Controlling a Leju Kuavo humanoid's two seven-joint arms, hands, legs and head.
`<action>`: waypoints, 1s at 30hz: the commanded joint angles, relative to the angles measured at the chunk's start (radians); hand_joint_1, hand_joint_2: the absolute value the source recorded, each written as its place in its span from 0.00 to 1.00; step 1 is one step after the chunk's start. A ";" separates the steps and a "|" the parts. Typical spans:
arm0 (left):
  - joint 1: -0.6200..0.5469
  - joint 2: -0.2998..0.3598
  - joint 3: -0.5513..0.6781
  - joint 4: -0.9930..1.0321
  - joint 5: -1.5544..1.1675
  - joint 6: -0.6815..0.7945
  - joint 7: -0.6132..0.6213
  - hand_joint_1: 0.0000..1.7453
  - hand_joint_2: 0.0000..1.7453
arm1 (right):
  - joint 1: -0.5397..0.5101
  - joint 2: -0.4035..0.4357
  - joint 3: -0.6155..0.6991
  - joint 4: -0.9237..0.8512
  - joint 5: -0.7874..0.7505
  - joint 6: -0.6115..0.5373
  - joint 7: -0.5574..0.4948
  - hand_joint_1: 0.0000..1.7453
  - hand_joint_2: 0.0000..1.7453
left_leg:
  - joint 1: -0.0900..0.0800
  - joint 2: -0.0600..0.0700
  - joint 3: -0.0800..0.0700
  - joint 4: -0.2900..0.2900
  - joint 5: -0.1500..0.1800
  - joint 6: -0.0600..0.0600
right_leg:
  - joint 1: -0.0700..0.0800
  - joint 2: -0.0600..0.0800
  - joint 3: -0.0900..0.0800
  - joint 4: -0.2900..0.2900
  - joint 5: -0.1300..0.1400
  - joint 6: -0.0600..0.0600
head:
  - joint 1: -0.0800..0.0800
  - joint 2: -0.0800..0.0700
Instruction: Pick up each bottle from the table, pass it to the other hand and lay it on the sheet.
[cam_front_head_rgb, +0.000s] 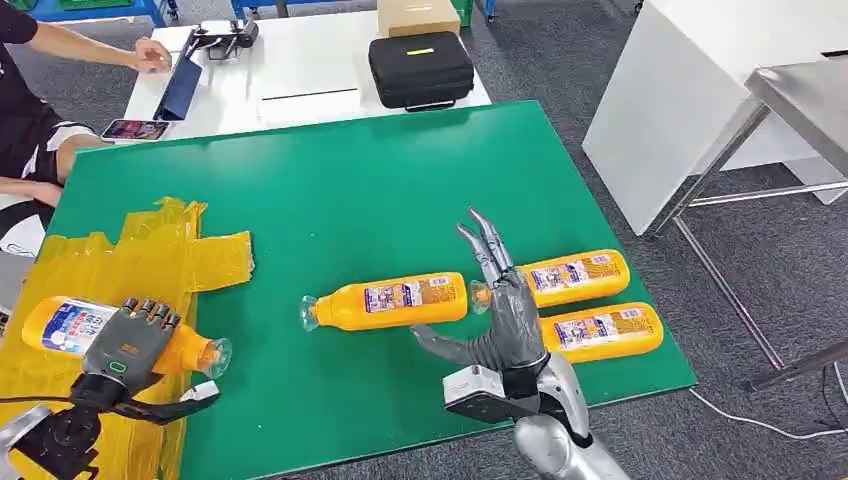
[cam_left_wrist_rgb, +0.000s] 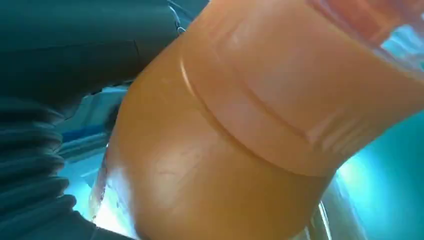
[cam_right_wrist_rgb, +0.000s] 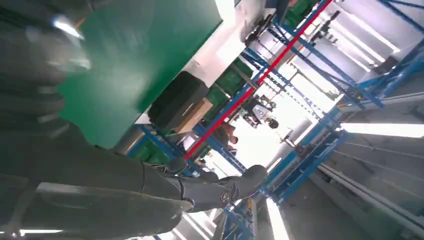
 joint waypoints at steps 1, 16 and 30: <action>-0.028 -0.237 0.201 0.242 -0.001 -0.070 -0.096 1.00 1.00 | 0.022 0.004 -0.041 -0.038 0.045 0.031 0.050 0.00 1.00 | -0.001 -0.004 0.003 -0.002 0.001 0.000 | -0.001 -0.001 0.005 -0.002 -0.001 -0.001 | 0.000 0.000; 0.069 -0.419 0.473 0.203 0.001 0.037 -0.158 0.00 1.00 | 0.027 0.019 -0.056 -0.036 0.086 0.076 0.102 0.00 1.00 | -0.001 -0.003 0.006 -0.002 0.000 0.000 | -0.002 -0.001 0.008 -0.002 -0.001 -0.001 | 0.000 0.000; 0.097 -0.508 0.560 0.107 0.164 0.100 -0.208 0.00 1.00 | 0.034 0.020 -0.085 -0.004 0.100 0.066 0.106 0.00 1.00 | -0.001 -0.003 0.004 -0.001 0.000 0.000 | -0.001 -0.001 0.006 -0.001 -0.001 0.000 | 0.000 0.000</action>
